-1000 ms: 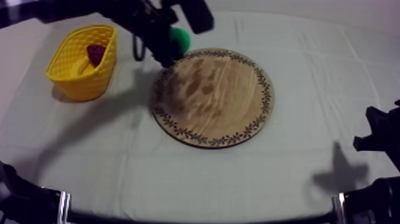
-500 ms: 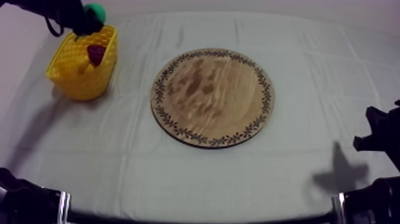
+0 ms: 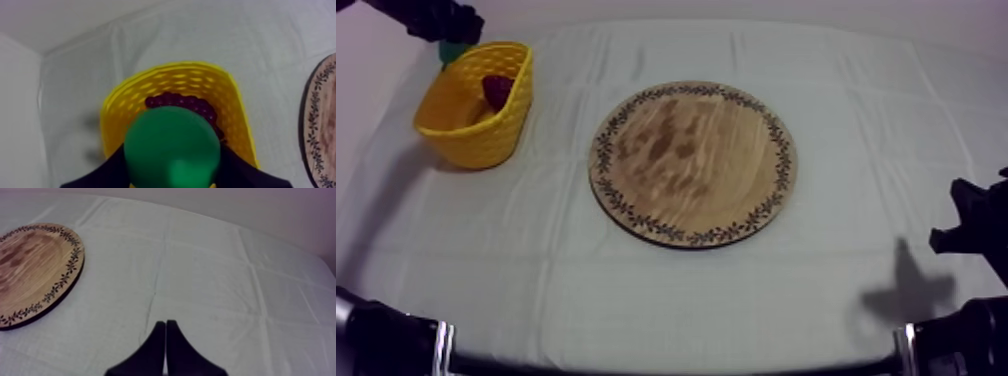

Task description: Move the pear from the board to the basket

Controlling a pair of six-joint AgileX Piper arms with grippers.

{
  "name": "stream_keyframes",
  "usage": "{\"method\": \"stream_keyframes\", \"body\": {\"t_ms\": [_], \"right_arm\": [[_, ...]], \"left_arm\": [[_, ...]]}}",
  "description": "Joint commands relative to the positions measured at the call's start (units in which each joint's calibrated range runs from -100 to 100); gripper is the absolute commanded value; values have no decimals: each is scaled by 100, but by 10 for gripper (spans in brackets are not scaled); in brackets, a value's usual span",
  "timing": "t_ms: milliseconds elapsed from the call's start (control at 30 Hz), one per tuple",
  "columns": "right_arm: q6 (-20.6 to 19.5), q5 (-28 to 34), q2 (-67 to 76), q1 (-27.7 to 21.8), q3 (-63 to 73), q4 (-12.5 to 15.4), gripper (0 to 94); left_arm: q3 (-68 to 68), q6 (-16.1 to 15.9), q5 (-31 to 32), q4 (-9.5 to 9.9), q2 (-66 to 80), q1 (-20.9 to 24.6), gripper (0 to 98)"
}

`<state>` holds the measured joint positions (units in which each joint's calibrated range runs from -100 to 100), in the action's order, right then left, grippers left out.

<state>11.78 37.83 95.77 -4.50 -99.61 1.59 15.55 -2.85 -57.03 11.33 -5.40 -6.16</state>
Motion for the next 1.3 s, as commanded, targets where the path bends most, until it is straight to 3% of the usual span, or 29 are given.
{"method": "stream_keyframes", "body": {"t_ms": [0,533,733,967,1100,1267], "right_arm": [[0,-1,-1,-1,-5,0,5],[0,-1,-1,-1,-5,0,5],[1,-1,-1,-1,-5,0,5],[1,-1,-1,1,-5,0,5],[1,-1,-1,5,-5,0,5],[0,-1,-1,6,-5,0,5]], "left_arm": [[76,31,77,18,-233,27,340],[114,148,329,75,-1036,111,388],[79,258,440,84,-1063,158,588],[147,345,568,113,-982,204,896],[227,391,690,150,-884,210,946],[279,489,747,170,-720,208,941]]}}
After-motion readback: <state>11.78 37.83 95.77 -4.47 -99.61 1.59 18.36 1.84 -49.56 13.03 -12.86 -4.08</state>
